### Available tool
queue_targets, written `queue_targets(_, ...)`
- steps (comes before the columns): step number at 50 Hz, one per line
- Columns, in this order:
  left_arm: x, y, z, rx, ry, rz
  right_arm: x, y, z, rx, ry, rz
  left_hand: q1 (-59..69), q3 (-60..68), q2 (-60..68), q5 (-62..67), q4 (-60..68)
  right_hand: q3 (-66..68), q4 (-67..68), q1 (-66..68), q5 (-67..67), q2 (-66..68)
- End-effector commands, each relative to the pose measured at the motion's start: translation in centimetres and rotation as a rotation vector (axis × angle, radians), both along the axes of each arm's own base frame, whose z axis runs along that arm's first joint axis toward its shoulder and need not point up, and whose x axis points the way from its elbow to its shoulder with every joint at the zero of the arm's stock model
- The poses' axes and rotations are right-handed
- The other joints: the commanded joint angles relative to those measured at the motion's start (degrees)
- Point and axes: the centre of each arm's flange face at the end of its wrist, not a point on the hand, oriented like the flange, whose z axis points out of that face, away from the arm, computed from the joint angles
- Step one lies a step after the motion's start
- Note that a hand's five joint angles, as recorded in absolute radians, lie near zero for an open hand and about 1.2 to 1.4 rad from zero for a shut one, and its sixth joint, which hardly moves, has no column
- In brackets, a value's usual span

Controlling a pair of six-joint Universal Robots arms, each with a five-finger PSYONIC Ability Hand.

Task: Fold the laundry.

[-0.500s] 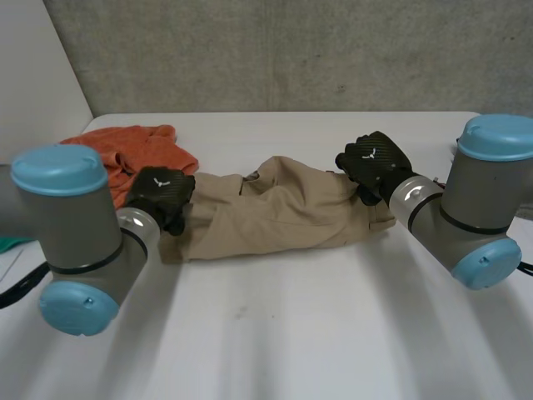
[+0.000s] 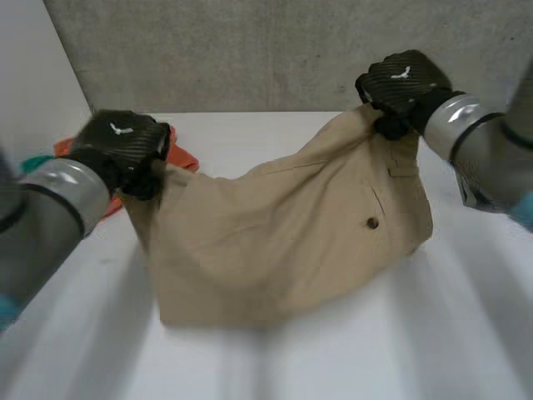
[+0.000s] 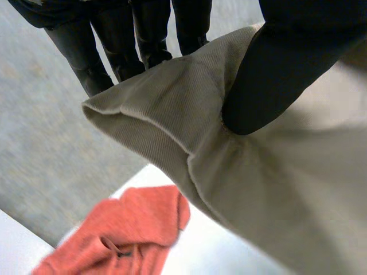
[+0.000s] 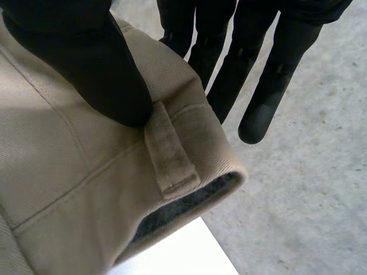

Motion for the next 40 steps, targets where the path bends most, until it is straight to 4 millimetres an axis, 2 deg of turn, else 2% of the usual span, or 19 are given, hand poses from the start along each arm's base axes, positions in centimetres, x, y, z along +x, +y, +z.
queue_targets(1, -1.5, -5.4, -6.4, 0.110, -0.090, 0.119, 3.7, -3.6, -6.5, -0.014, 0.004, 0.016, 13.2, 11.8, 11.4, 13.7, 11.4, 12.3, 11.5, 15.4, 13.3, 12.4)
queue_targets(7, -3.1, -9.9, -8.2, 0.052, -0.063, 0.169, 5.3, -6.8, -10.7, -0.147, -0.042, -0.052, 13.2, 11.8, 11.4, 13.7, 11.4, 12.3, 11.5, 15.4, 13.3, 12.4)
queue_targets(9, -3.5, -10.8, -8.3, 0.029, -0.049, 0.163, 5.6, -7.3, -11.3, -0.184, -0.053, -0.071, 4.6, 3.2, 2.8, 5.0, 2.7, 11.2, 10.5, 14.4, 12.3, 11.3)
queue_targets(10, -3.9, -11.6, -8.1, 0.003, -0.028, 0.157, 5.8, -7.6, -11.6, -0.219, -0.065, -0.088, -12.8, -14.2, -14.6, -12.4, -14.7, -14.9, -15.6, -11.8, -13.9, -14.8)
queue_targets(12, -4.1, -12.3, -7.8, -0.020, -0.016, 0.158, 6.1, -7.8, -11.6, -0.255, -0.078, -0.103, -33.9, -35.3, -35.7, -33.5, -35.8, -48.2, -48.9, -45.0, -47.1, -48.0)
queue_targets(13, -4.2, -12.7, -7.1, -0.045, -0.007, 0.159, 6.3, -7.8, -11.2, -0.290, -0.091, -0.121, -56.2, -57.6, -58.0, -55.7, -58.0, -57.7, -58.5, -54.6, -56.7, -57.6)
queue_targets(15, -4.2, -12.8, -6.3, -0.068, 0.003, 0.165, 6.2, -8.0, -10.7, -0.319, -0.107, -0.147, -56.8, -58.2, -58.6, -56.3, -58.6, -57.7, -58.5, -54.6, -56.7, -57.6)
queue_targets(18, -3.7, -12.6, -4.2, -0.104, 0.029, 0.190, 5.8, -7.7, -8.4, -0.349, -0.147, -0.182, -56.8, -58.2, -58.6, -56.3, -58.6, -57.7, -58.5, -54.6, -56.7, -57.6)
queue_targets(19, -3.2, -12.1, -2.9, -0.121, 0.041, 0.203, 5.3, -7.3, -6.9, -0.350, -0.164, -0.191, -56.8, -58.2, -58.6, -56.3, -58.6, -57.7, -58.5, -54.6, -56.7, -57.6)
queue_targets(22, -2.6, -10.4, -1.1, -0.136, 0.054, 0.208, 4.2, -5.8, -4.1, -0.330, -0.182, -0.185, -56.8, -58.2, -58.6, -56.3, -58.6, -57.7, -58.5, -54.6, -56.7, -57.6)
queue_targets(26, -1.9, -7.8, -0.3, -0.119, 0.042, 0.188, 2.7, -4.1, -3.1, -0.243, -0.125, -0.150, -56.8, -58.2, -58.6, -56.3, -58.6, -57.7, -58.5, -54.6, -56.7, -57.6)
queue_targets(30, -1.3, -4.5, -1.3, -0.048, 0.006, 0.141, 0.9, -2.1, -4.0, -0.070, -0.022, -0.099, -55.8, -57.2, -57.5, -55.3, -57.6, -57.4, -58.2, -54.3, -56.4, -57.3)
queue_targets(31, -1.0, -3.0, -2.1, -0.007, -0.017, 0.113, 0.1, -1.5, -4.6, 0.007, 0.010, -0.081, -49.6, -51.0, -51.3, -49.1, -51.4, -51.1, -51.8, -47.9, -50.0, -51.0)
queue_targets(34, -0.6, -0.2, -3.6, 0.079, -0.061, 0.043, -1.5, -0.7, -6.2, 0.165, 0.057, -0.052, -40.6, -42.0, -42.4, -40.2, -42.5, -40.1, -40.9, -37.0, -39.1, -40.0)
queue_targets(37, -0.2, 1.5, -4.9, 0.146, -0.084, -0.001, -2.6, 0.4, -7.9, 0.316, 0.095, -0.013, -30.2, -31.6, -32.0, -29.8, -32.1, -26.2, -26.9, -23.0, -25.1, -26.1)
queue_targets(40, 0.3, 3.3, -6.9, 0.256, -0.115, -0.054, -3.2, 1.1, -9.4, 0.420, 0.116, 0.021, -13.7, -15.1, -15.5, -13.3, -15.6, -17.7, -18.5, -14.6, -16.7, -17.6)
